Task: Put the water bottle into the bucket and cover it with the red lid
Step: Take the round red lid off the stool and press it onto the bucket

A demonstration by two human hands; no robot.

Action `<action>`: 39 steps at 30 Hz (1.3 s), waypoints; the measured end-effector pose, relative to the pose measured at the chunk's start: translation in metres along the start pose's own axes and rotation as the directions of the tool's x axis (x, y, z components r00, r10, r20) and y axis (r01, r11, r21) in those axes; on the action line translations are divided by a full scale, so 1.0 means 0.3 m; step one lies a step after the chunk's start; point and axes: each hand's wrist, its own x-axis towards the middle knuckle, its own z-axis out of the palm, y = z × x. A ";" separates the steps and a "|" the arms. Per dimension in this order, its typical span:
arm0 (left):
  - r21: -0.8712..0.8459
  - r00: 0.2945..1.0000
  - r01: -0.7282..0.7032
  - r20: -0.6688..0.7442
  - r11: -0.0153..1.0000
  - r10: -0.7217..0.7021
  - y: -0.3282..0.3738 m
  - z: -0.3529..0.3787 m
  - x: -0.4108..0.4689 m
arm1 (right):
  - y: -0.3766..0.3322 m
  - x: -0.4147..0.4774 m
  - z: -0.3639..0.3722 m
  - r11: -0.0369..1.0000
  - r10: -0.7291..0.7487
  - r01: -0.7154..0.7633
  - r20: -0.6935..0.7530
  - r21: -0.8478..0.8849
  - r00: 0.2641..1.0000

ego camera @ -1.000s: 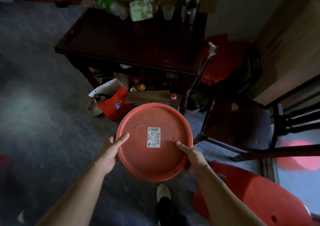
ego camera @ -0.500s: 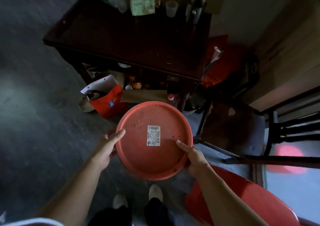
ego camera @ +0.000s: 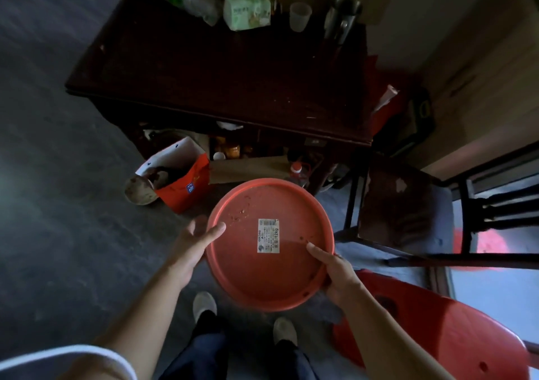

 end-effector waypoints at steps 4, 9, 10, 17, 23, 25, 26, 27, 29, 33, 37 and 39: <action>0.176 0.995 -0.068 0.078 0.982 0.055 0.025 -0.085 0.090 | 0.051 0.061 0.058 0.999 -0.012 0.014 -0.064 0.039 0.998; 0.407 0.967 -0.255 0.091 0.877 0.239 -0.019 -0.124 0.248 | 0.141 0.196 0.067 0.997 0.005 0.004 -0.115 0.074 0.993; 0.442 0.958 -0.286 0.103 0.850 0.269 -0.039 -0.129 0.288 | 0.160 0.238 0.061 0.997 0.003 0.007 -0.123 0.078 0.992; 0.538 0.911 -0.409 0.193 0.737 0.365 -0.261 -0.103 0.656 | 0.279 0.668 0.026 0.993 -0.004 0.021 -0.140 0.117 0.990; 0.548 0.848 -0.518 0.233 0.656 0.475 -0.499 -0.049 1.000 | 0.379 1.080 0.021 0.982 -0.104 0.123 -0.132 0.143 0.986; 0.541 0.820 -0.558 0.246 0.629 0.516 -0.580 -0.041 1.102 | 0.421 1.207 0.015 0.977 -0.132 0.151 -0.129 0.150 0.983; 0.539 0.812 -0.569 0.247 0.621 0.529 -0.603 -0.037 1.143 | 0.429 1.255 0.014 0.975 -0.145 0.164 -0.129 0.149 0.981; 0.538 0.810 -0.572 0.250 0.619 0.531 -0.617 -0.033 1.176 | 0.432 1.293 0.015 0.974 -0.153 0.171 -0.128 0.147 0.980; 0.522 0.796 -0.592 0.262 0.614 0.545 -0.671 -0.026 1.247 | 0.465 1.371 0.008 0.972 -0.165 0.184 -0.134 0.145 0.977; 0.519 0.815 -0.571 0.260 0.636 0.519 -0.738 -0.002 1.341 | 0.498 1.464 -0.005 0.974 -0.157 0.180 -0.159 0.136 0.975; 0.544 0.839 -0.536 0.258 0.646 0.479 -0.795 0.022 1.377 | 0.531 1.504 -0.016 0.982 -0.102 0.131 -0.199 0.137 0.975; 0.543 0.845 -0.527 0.254 0.654 0.470 -0.817 0.032 1.386 | 0.544 1.515 -0.023 0.984 -0.081 0.113 -0.223 0.138 0.971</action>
